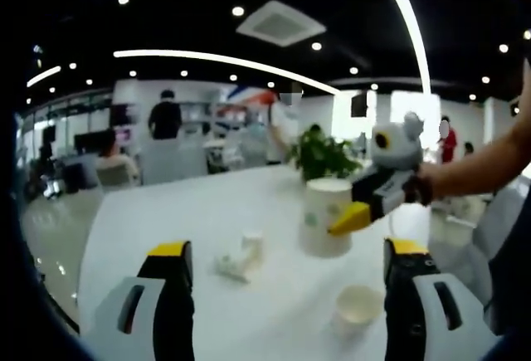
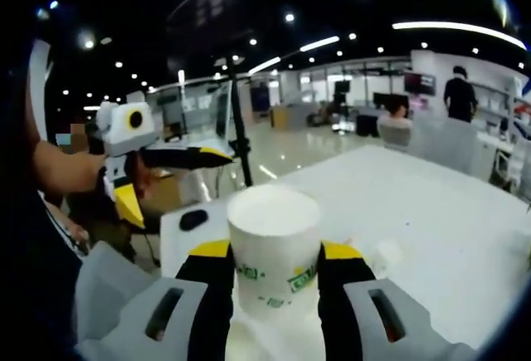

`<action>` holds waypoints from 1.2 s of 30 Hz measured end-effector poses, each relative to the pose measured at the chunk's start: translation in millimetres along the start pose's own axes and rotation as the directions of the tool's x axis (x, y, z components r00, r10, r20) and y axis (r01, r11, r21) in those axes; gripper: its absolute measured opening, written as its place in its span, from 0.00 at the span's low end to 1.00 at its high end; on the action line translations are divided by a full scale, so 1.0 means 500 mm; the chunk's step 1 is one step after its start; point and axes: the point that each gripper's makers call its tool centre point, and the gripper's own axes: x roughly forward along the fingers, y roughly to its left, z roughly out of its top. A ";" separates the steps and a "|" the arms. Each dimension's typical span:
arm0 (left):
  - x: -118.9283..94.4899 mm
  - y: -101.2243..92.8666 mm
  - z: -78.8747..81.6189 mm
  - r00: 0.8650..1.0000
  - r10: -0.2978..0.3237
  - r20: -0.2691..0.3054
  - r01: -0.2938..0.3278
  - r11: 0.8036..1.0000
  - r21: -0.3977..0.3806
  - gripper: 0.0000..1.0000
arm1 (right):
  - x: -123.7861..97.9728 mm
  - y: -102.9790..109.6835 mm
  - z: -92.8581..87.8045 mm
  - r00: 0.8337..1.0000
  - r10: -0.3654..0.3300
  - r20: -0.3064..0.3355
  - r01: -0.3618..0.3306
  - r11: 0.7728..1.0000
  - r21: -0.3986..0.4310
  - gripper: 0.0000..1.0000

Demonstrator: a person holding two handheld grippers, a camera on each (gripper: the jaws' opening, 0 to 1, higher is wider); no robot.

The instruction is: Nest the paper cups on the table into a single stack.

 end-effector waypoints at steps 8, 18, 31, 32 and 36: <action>0.029 -0.023 0.027 0.999 -0.041 0.022 0.042 0.999 -0.006 0.88 | -0.005 0.026 0.003 1.000 0.016 0.005 -0.016 1.000 -0.001 0.36; 0.055 -0.060 0.035 0.994 -0.110 -0.004 0.110 0.994 0.024 0.75 | -0.005 0.057 -0.006 0.999 0.037 -0.010 -0.037 0.999 -0.033 0.36; 0.079 -0.104 0.041 0.980 -0.199 -0.026 0.200 0.978 0.053 0.56 | -0.001 0.081 -0.005 0.997 0.079 -0.009 -0.080 0.996 -0.030 0.36; 0.080 -0.106 0.040 0.978 -0.206 -0.030 0.207 0.977 0.054 0.55 | -0.001 0.083 -0.003 0.996 0.085 -0.008 -0.085 0.996 -0.032 0.36; 0.080 -0.112 0.040 0.975 -0.218 -0.030 0.220 0.974 0.061 0.51 | 0.000 0.089 0.000 0.995 0.100 -0.002 -0.100 0.994 -0.037 0.36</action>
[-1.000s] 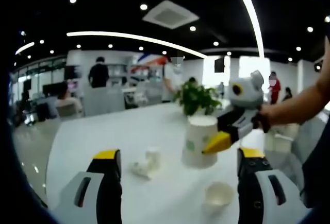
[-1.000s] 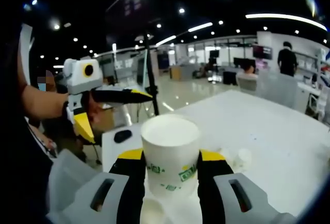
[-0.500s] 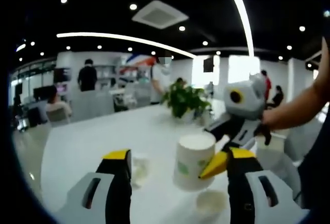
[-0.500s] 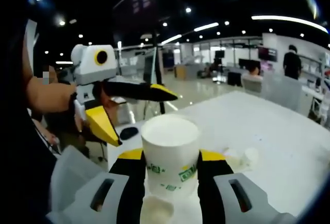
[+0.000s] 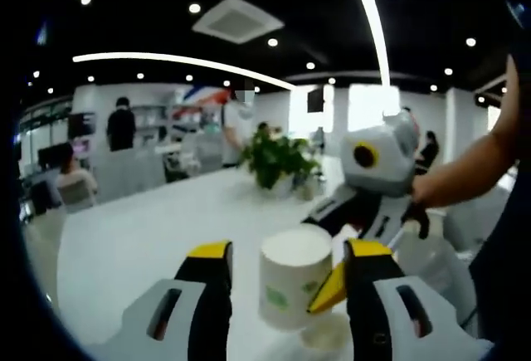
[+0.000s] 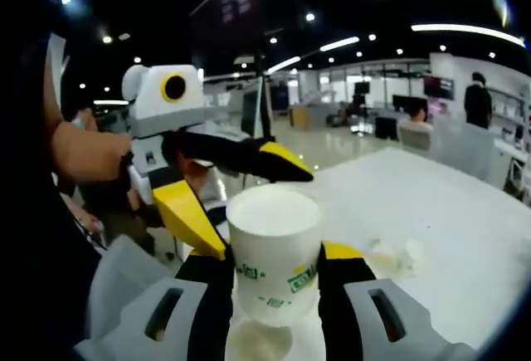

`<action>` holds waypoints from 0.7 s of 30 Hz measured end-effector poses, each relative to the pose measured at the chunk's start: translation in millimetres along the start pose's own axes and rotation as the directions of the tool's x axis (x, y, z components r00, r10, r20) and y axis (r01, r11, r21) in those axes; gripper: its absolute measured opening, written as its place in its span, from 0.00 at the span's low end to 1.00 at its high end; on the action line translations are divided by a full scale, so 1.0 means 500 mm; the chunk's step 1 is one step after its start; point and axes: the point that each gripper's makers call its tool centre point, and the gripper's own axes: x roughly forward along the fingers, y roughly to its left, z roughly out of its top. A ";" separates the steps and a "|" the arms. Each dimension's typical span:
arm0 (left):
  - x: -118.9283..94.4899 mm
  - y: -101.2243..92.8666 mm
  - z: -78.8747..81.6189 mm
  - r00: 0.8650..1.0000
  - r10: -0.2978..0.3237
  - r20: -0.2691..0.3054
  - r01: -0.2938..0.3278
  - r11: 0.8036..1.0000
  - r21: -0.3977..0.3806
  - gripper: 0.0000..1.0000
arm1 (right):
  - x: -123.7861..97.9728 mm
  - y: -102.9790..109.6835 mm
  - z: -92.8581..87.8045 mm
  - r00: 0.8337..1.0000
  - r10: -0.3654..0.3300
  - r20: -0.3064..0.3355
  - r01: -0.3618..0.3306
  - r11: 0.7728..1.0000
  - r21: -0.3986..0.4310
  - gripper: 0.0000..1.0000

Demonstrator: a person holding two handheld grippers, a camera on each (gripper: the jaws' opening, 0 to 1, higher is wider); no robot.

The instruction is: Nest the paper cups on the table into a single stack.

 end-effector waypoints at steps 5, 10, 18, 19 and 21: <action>0.002 -0.002 0.000 1.000 -0.006 0.002 0.006 1.000 0.002 0.49 | 0.001 0.007 0.001 1.000 0.016 0.005 -0.016 1.000 -0.002 0.36; 0.003 -0.020 0.000 0.999 -0.046 0.001 0.046 0.999 -0.011 0.45 | 0.002 0.016 0.004 0.999 0.037 0.013 -0.037 0.999 -0.006 0.36; 0.004 -0.028 0.002 0.998 -0.061 0.003 0.061 0.998 -0.009 0.40 | 0.002 0.026 0.010 0.998 0.061 0.016 -0.060 0.998 -0.026 0.36; 0.003 -0.029 0.002 0.998 -0.063 0.001 0.063 0.998 -0.006 0.40 | 0.003 0.028 0.009 0.998 0.065 0.012 -0.064 0.997 -0.035 0.36; 0.002 -0.027 0.001 0.998 -0.060 -0.004 0.060 0.998 0.003 0.38 | 0.003 0.033 0.010 0.997 0.072 0.011 -0.072 0.997 -0.039 0.36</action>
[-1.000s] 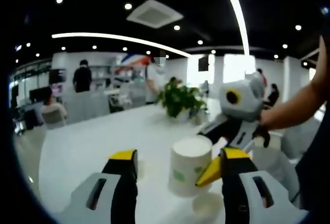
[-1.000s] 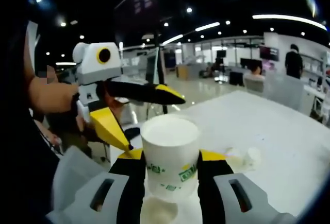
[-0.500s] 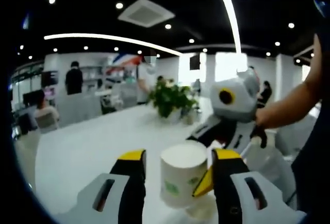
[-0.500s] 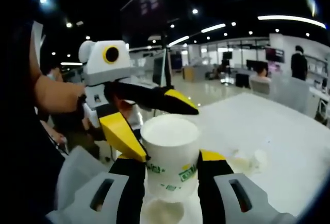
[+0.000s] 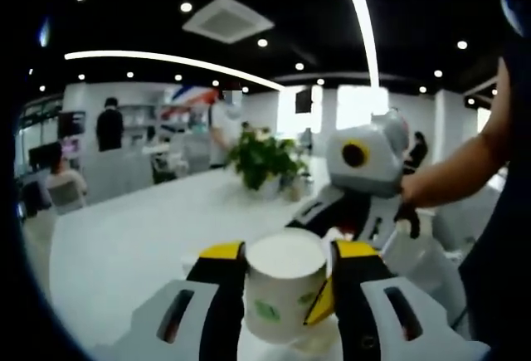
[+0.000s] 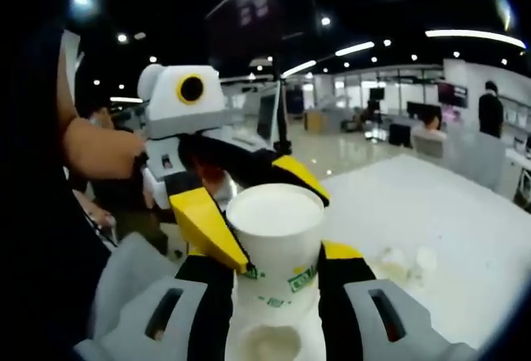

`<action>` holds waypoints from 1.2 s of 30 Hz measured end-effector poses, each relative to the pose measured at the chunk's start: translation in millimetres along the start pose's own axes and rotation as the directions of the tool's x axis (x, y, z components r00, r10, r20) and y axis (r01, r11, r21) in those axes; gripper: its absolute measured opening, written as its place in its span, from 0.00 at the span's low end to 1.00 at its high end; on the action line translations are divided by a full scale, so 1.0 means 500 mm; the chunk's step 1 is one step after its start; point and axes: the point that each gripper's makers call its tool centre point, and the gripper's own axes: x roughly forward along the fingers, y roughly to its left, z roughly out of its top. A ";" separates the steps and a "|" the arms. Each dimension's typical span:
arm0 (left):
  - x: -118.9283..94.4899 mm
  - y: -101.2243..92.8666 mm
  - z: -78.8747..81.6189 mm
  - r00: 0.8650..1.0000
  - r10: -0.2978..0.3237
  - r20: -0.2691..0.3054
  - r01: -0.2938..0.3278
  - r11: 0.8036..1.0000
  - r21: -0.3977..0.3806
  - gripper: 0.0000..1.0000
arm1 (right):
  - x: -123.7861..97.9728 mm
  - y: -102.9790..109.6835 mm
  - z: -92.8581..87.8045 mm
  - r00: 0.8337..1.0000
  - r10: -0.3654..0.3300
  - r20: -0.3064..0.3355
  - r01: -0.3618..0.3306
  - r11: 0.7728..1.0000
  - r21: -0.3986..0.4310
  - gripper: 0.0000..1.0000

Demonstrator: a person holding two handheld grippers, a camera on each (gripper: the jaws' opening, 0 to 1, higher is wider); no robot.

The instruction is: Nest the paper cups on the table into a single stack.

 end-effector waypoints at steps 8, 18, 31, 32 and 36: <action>-0.004 -0.006 0.005 1.000 -0.009 0.010 0.009 1.000 0.002 0.37 | -0.003 0.004 0.003 1.000 0.004 0.005 -0.004 1.000 0.004 0.37; -0.004 -0.012 0.018 0.999 -0.010 0.032 0.010 1.000 0.006 0.37 | -0.014 0.003 0.014 1.000 -0.007 0.022 0.007 1.000 -0.003 0.38; -0.010 -0.016 0.016 0.999 -0.026 0.029 0.026 1.000 -0.010 0.36 | -0.021 0.006 0.014 1.000 -0.009 -0.006 0.009 0.998 -0.058 0.38; -0.010 -0.015 0.018 0.999 -0.025 0.032 0.025 1.000 -0.010 0.36 | -0.022 0.006 0.016 1.000 -0.009 0.000 0.009 0.998 -0.060 0.38; -0.012 -0.012 0.027 0.999 -0.019 0.048 0.019 1.000 -0.007 0.36 | -0.026 0.002 0.026 1.000 -0.010 0.019 0.011 0.998 -0.056 0.39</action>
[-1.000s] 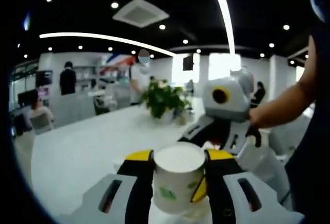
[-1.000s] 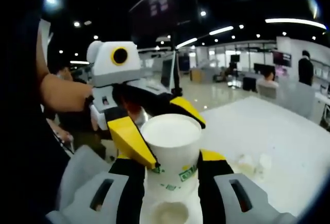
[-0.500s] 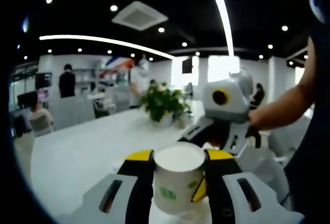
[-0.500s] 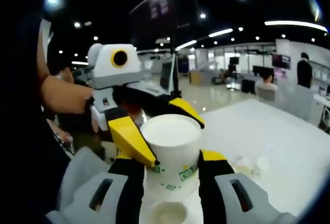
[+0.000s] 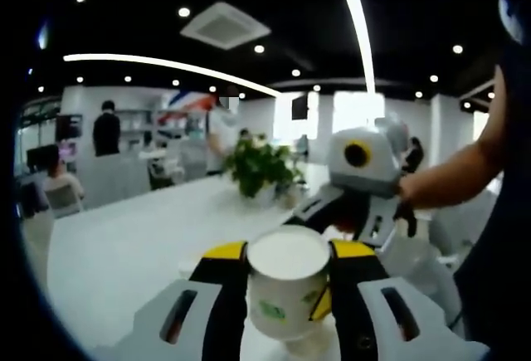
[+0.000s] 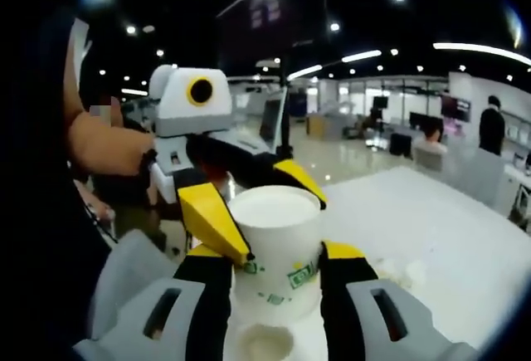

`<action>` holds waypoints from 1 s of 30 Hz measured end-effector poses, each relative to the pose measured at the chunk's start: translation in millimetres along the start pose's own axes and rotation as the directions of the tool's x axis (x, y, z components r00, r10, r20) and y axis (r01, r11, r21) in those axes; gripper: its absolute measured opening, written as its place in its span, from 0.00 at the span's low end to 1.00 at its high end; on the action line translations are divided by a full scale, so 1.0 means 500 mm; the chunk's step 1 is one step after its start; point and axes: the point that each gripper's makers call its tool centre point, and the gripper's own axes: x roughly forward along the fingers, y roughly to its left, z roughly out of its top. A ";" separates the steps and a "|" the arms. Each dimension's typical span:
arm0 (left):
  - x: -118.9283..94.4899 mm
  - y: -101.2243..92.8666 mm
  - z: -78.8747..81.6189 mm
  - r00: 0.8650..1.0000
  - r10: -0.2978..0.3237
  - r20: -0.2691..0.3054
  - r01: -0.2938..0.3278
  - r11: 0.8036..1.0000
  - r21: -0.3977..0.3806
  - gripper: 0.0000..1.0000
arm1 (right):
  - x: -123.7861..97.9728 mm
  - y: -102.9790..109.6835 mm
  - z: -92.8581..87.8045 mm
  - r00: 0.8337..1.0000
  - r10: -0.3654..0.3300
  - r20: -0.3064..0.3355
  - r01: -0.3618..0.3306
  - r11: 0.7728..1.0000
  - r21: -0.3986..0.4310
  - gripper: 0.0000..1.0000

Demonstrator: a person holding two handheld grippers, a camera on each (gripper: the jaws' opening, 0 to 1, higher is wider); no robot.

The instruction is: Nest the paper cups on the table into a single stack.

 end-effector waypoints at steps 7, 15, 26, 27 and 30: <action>-0.010 0.014 0.020 0.999 0.002 0.042 -0.001 1.000 -0.019 0.36 | -0.028 -0.031 0.009 0.998 -0.051 0.033 0.052 0.999 -0.010 0.55; -0.022 0.015 0.034 0.996 -0.046 0.078 0.049 0.998 -0.042 0.36 | -0.086 -0.070 0.021 0.988 -0.123 0.093 0.121 0.992 0.026 0.74; -0.036 0.015 0.081 0.982 -0.080 0.170 0.096 0.992 -0.088 0.36 | -0.148 -0.103 0.039 0.957 -0.229 0.179 0.232 0.973 0.005 1.00; -0.038 0.016 0.086 0.980 -0.079 0.181 0.097 0.991 -0.093 0.36 | -0.151 -0.103 0.038 0.956 -0.232 0.182 0.234 0.972 0.007 1.00; -0.045 0.020 0.098 0.975 -0.076 0.209 0.101 0.989 -0.110 0.36 | -0.165 -0.104 0.035 0.953 -0.237 0.189 0.236 0.971 0.032 1.00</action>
